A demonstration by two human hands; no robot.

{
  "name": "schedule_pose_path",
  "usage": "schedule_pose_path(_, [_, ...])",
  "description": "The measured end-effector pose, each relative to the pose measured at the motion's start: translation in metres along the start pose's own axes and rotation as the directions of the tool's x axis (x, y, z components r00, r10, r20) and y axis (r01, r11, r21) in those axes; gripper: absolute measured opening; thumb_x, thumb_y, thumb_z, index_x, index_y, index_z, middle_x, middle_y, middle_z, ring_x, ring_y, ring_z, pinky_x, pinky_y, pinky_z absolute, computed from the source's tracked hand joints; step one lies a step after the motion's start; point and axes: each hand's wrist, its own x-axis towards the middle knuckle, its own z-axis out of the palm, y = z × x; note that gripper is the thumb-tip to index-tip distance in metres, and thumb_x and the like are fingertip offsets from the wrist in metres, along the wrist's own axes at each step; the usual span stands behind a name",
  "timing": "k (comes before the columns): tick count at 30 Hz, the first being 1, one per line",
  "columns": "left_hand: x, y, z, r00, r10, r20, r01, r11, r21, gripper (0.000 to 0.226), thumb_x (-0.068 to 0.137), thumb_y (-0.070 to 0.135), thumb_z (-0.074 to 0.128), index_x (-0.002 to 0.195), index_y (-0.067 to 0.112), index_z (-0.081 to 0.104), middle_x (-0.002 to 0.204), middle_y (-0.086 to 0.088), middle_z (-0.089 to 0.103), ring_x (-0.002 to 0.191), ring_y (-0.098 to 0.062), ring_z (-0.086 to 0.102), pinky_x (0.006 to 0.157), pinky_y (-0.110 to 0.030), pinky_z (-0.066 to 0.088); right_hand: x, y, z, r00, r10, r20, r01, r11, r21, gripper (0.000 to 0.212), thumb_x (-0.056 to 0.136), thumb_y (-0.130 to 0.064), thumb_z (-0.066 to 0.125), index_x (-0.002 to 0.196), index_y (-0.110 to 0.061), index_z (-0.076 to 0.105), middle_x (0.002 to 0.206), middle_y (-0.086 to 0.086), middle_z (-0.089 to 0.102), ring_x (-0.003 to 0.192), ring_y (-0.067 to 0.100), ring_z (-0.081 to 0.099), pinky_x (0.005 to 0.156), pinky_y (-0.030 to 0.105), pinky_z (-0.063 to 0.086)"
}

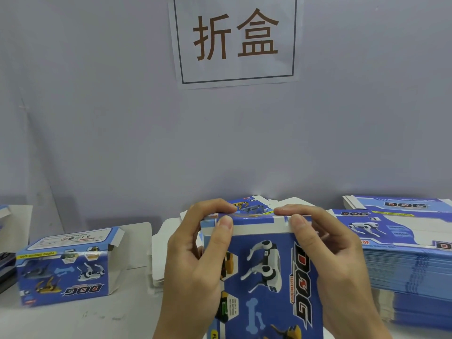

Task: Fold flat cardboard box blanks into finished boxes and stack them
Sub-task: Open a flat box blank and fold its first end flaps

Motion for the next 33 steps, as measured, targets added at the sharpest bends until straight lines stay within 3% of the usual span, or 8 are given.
schedule_pose_path(6, [-0.0015, 0.0001, 0.0014, 1.0, 0.001, -0.031, 0.001, 0.998, 0.061, 0.02, 0.077, 0.056, 0.064, 0.089, 0.04, 0.066, 0.098, -0.002, 0.073, 0.097, -0.026, 0.073, 0.057, -0.062, 0.058, -0.0009, -0.0005, 0.0032, 1.0, 0.018, -0.025, -0.017, 0.999, 0.031, 0.023, 0.068, -0.036, 0.07, 0.085, -0.022, 0.078, 0.078, 0.005, 0.077, 0.065, 0.023, 0.076, 0.047, 0.022, 0.055])
schedule_pose_path(8, [-0.001, 0.0001, 0.0015, 0.999, -0.008, -0.035, 0.009, 0.999, 0.033, 0.012, 0.082, 0.051, 0.071, 0.088, 0.041, 0.069, 0.098, -0.003, 0.072, 0.1, -0.024, 0.073, 0.054, -0.053, 0.061, -0.0007, -0.0017, 0.0027, 0.999, 0.043, -0.029, -0.042, 0.998, 0.049, 0.024, 0.066, -0.036, 0.071, 0.085, -0.023, 0.079, 0.079, 0.008, 0.077, 0.065, 0.024, 0.076, 0.047, 0.022, 0.055])
schedule_pose_path(10, [0.0008, -0.0007, 0.0019, 0.999, -0.011, -0.043, 0.01, 1.0, -0.007, 0.021, 0.073, 0.049, 0.061, 0.09, 0.041, 0.07, 0.1, -0.001, 0.072, 0.103, -0.021, 0.072, 0.052, -0.037, 0.061, -0.0001, -0.002, 0.0031, 0.998, 0.056, -0.026, -0.055, 0.997, 0.051, 0.026, 0.064, -0.038, 0.071, 0.086, -0.025, 0.08, 0.08, 0.007, 0.078, 0.066, 0.024, 0.076, 0.046, 0.023, 0.055])
schedule_pose_path(14, [0.0034, -0.0023, 0.0019, 0.998, 0.03, -0.061, -0.031, 0.999, -0.011, 0.019, 0.073, 0.047, 0.058, 0.09, 0.046, 0.066, 0.102, 0.009, 0.069, 0.107, -0.015, 0.07, 0.053, -0.029, 0.06, -0.0008, -0.0007, 0.0064, 0.999, 0.034, -0.026, -0.033, 0.999, 0.035, 0.027, 0.064, -0.039, 0.071, 0.086, -0.025, 0.079, 0.079, 0.003, 0.078, 0.067, 0.022, 0.076, 0.046, 0.022, 0.055])
schedule_pose_path(21, [-0.0001, -0.0043, 0.0027, 0.998, 0.024, -0.05, -0.023, 0.999, 0.031, 0.003, 0.087, 0.045, 0.067, 0.086, 0.046, 0.065, 0.099, 0.01, 0.073, 0.099, -0.013, 0.072, 0.055, -0.04, 0.062, 0.0008, -0.0001, 0.0036, 0.999, 0.049, -0.01, -0.049, 0.999, 0.014, 0.03, 0.067, -0.042, 0.07, 0.092, -0.026, 0.077, 0.083, 0.006, 0.078, 0.073, 0.024, 0.077, 0.049, 0.025, 0.057])
schedule_pose_path(24, [-0.0001, -0.0043, 0.0019, 0.999, -0.005, -0.032, 0.005, 1.0, -0.009, 0.002, 0.087, 0.045, 0.064, 0.089, 0.044, 0.064, 0.102, 0.012, 0.071, 0.102, -0.011, 0.071, 0.054, -0.033, 0.061, 0.0007, -0.0008, 0.0046, 0.999, 0.048, -0.016, -0.048, 0.999, 0.012, 0.031, 0.065, -0.044, 0.07, 0.09, -0.027, 0.078, 0.083, 0.006, 0.078, 0.071, 0.023, 0.076, 0.049, 0.025, 0.057])
schedule_pose_path(27, [-0.0002, -0.0041, 0.0013, 0.997, -0.067, -0.025, 0.065, 0.995, -0.072, 0.014, 0.082, 0.039, 0.054, 0.092, 0.043, 0.062, 0.101, 0.014, 0.07, 0.1, -0.011, 0.072, 0.053, -0.028, 0.059, 0.0004, -0.0023, 0.0074, 0.999, 0.028, -0.019, -0.029, 1.0, -0.008, 0.029, 0.065, -0.046, 0.069, 0.085, -0.025, 0.076, 0.077, 0.008, 0.077, 0.066, 0.023, 0.076, 0.047, 0.023, 0.055])
schedule_pose_path(33, [0.0029, -0.0015, -0.0006, 0.996, -0.09, -0.027, 0.088, 0.994, -0.067, 0.017, 0.085, 0.03, 0.068, 0.09, 0.044, 0.06, 0.096, 0.012, 0.072, 0.096, -0.019, 0.074, 0.059, -0.04, 0.062, -0.0003, -0.0036, 0.0077, 0.999, 0.033, 0.008, -0.033, 0.999, -0.019, 0.028, 0.066, -0.046, 0.069, 0.085, -0.026, 0.075, 0.079, 0.007, 0.077, 0.07, 0.024, 0.076, 0.047, 0.023, 0.056])
